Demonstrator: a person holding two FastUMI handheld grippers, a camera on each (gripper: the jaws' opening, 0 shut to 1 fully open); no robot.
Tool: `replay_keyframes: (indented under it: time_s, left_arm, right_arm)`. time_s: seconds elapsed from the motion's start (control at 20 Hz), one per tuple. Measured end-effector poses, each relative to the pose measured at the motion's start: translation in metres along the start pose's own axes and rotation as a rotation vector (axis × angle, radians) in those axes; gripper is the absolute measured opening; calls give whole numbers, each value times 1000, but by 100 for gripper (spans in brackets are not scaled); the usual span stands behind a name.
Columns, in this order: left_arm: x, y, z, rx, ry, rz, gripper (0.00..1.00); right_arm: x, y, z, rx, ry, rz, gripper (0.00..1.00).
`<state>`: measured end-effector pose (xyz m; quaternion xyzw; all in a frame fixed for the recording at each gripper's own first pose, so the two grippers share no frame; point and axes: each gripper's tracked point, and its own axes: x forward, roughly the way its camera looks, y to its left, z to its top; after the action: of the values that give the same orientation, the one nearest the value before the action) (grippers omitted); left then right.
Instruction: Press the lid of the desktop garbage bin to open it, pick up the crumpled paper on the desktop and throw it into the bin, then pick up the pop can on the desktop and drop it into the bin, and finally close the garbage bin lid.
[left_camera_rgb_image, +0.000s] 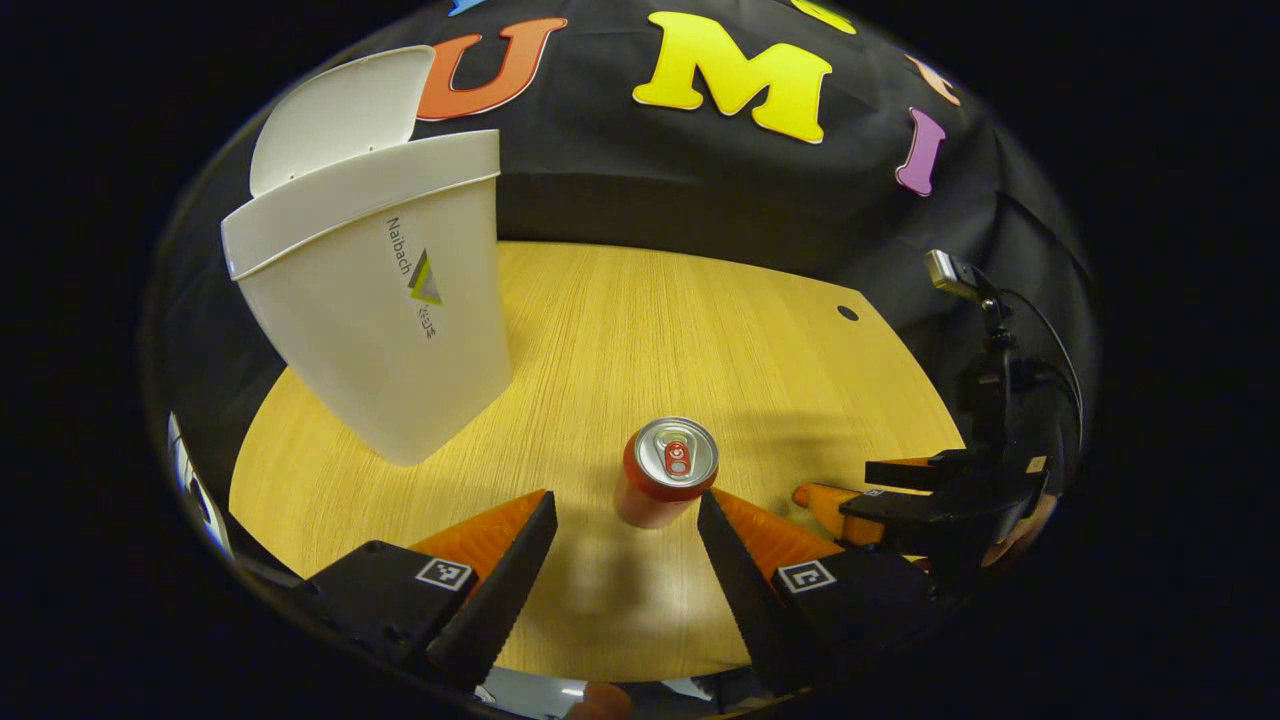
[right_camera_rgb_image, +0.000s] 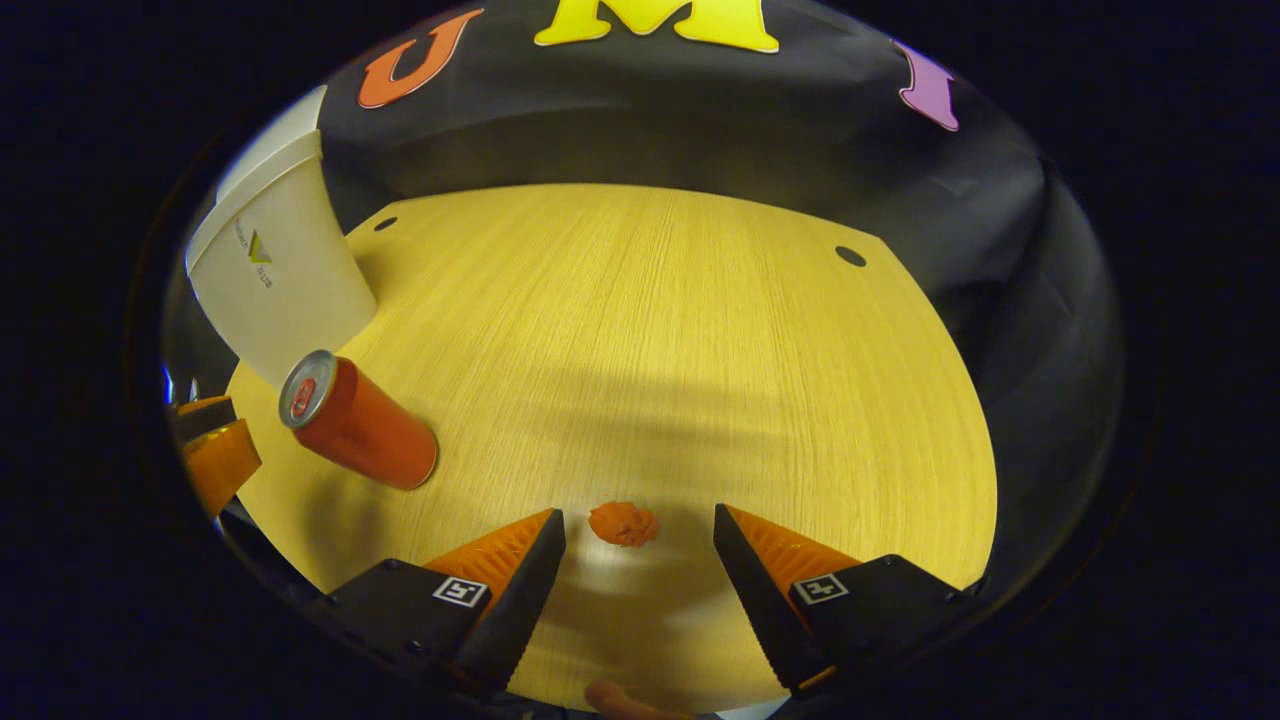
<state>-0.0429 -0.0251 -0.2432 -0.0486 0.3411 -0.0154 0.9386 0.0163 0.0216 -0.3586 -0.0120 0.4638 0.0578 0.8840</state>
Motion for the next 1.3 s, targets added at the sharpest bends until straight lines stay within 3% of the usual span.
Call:
replay_keyframes:
  time_s: [0.35, 0.4, 0.5, 0.55, 0.65, 0.8, 0.9, 0.95, 1.1, 1.15, 1.3]
  left_arm:
    - [2, -7, -17, 83, 26, 2, 95]
    - [1, -8, -17, 79, 28, -2, 95]
    - [1, -8, -15, 68, 31, -4, 95]
    - [0, -8, -14, 67, 32, -4, 95]
    - [-1, -4, -9, 71, 25, 3, 95]
    - [-6, -2, -2, 83, 12, 13, 95]
    - [-8, 1, -1, 93, 6, 15, 94]
    - [-10, 2, -2, 93, 5, 15, 95]
    - [-16, 6, -5, 83, 5, 21, 95]
    - [-18, 7, -5, 78, 5, 22, 95]
    - [-22, 11, -6, 75, -3, 26, 95]
  right_arm:
    - [24, -2, -3, 36, 120, 29, 94]
    - [25, -1, -4, 37, 129, 34, 88]
    - [24, -5, -1, 32, 152, 21, 87]
    - [26, -2, -3, 37, 173, 26, 76]
    - [25, -2, -4, 24, 197, 25, 72]
    - [24, 1, -9, 18, 225, 35, 54]
    - [24, -2, -8, 9, 226, 31, 52]
    - [23, -1, -11, 18, 231, 34, 42]
    - [16, -2, -12, 32, 239, 51, 40]
    - [14, 0, -13, 32, 238, 60, 26]
    - [0, -4, -7, 36, 216, 69, 26]
